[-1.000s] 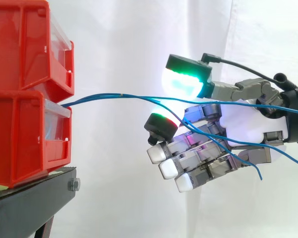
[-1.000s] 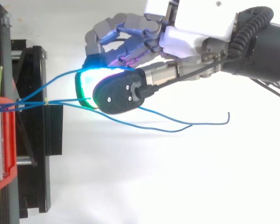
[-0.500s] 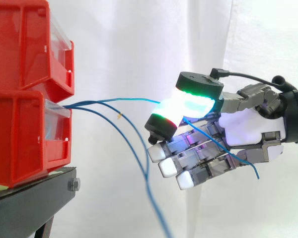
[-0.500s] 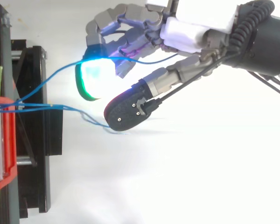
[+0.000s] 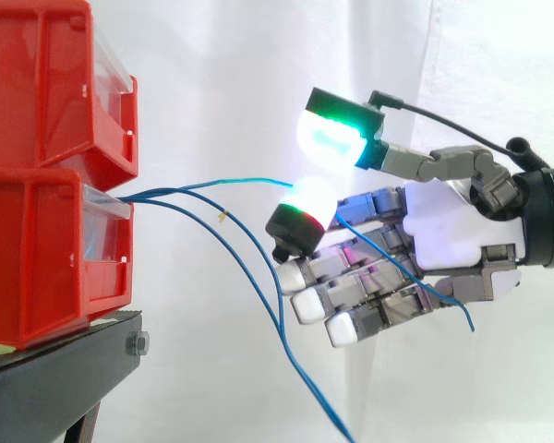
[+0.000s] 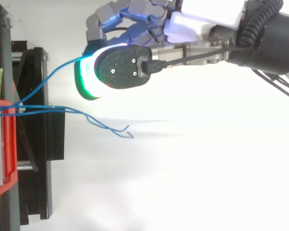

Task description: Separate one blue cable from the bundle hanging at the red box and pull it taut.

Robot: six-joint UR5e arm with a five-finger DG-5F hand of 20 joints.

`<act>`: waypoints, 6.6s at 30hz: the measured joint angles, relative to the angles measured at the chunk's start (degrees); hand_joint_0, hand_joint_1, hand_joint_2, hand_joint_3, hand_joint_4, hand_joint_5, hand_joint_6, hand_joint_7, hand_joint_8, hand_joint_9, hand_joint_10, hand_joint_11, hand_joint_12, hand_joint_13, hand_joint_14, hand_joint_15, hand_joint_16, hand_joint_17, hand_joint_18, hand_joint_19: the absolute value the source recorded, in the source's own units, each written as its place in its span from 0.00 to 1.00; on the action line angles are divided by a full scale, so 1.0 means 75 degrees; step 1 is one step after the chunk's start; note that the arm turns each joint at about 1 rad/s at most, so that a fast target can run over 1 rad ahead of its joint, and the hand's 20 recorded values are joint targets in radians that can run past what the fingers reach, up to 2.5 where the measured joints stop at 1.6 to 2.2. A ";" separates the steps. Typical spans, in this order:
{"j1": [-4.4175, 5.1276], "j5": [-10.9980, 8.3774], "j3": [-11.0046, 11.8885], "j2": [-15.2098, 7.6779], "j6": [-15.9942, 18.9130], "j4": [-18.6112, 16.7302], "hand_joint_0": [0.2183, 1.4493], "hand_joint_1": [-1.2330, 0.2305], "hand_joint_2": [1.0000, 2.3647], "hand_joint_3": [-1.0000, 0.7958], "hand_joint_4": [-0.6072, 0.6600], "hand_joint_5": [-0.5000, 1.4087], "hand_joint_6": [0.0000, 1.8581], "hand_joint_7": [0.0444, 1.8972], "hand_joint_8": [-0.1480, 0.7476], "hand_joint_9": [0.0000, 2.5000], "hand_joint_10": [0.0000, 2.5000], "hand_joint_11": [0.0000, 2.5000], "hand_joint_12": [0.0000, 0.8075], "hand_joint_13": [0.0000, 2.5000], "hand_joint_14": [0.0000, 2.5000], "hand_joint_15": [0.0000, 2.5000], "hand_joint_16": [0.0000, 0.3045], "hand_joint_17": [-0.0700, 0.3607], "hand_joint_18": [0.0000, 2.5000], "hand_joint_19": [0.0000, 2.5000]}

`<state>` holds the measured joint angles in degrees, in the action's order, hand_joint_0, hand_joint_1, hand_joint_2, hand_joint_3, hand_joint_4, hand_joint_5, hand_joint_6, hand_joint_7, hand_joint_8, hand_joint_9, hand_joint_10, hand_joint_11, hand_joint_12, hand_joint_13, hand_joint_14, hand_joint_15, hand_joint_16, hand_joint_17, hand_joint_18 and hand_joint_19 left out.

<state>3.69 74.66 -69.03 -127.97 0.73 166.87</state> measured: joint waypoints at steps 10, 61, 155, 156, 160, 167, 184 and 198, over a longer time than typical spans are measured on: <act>0.0054 -0.0107 -0.0512 0.0000 -0.0125 -0.1100 0.25 0.47 0.00 0.28 0.60 0.16 0.39 0.59 0.46 0.36 0.01 0.53 0.43 0.42 0.01 0.50 0.13 0.36 0.31 0.23; 0.0059 -0.0274 -0.0546 -0.0082 -0.0621 -0.1066 0.26 0.45 0.00 0.28 0.61 0.15 0.40 0.56 0.50 0.13 1.00 0.75 0.43 0.24 1.00 0.73 0.11 0.33 0.50 0.65; 0.0064 -0.0858 -0.0499 -0.0414 -0.1335 -0.1602 0.21 0.47 0.00 0.28 0.63 0.14 0.36 0.58 0.53 0.09 1.00 0.97 0.51 0.30 1.00 0.78 0.15 0.40 0.58 0.80; 0.0067 -0.0863 -0.0499 -0.0431 -0.1343 -0.1602 0.21 0.47 0.00 0.28 0.63 0.14 0.35 0.58 0.53 0.09 1.00 0.97 0.50 0.29 1.00 0.77 0.15 0.40 0.58 0.79; 0.0076 -0.0897 -0.0498 -0.0511 -0.1363 -0.1628 0.20 0.49 0.00 0.28 0.63 0.14 0.35 0.58 0.53 0.08 1.00 0.97 0.50 0.29 1.00 0.78 0.15 0.41 0.57 0.78; 0.0078 -0.0937 -0.0458 -0.0594 -0.1359 -0.1752 0.20 0.51 0.00 0.28 0.63 0.14 0.34 0.60 0.54 0.07 1.00 0.95 0.50 0.29 1.00 0.77 0.15 0.41 0.56 0.77; 0.0015 -0.0809 0.0021 -0.0584 -0.1279 -0.1177 0.21 0.53 0.00 0.28 0.63 0.14 0.30 0.64 0.54 0.07 1.00 0.83 0.49 0.27 0.96 0.68 0.15 0.40 0.51 0.74; -0.0058 -0.0021 0.0034 -0.0333 -0.1280 -0.0098 0.21 0.53 0.00 0.28 0.64 0.15 0.30 0.64 0.56 0.06 1.00 1.00 0.53 0.26 1.00 0.84 0.15 0.40 0.55 0.75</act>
<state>3.26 74.50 -68.78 -130.47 -8.87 166.13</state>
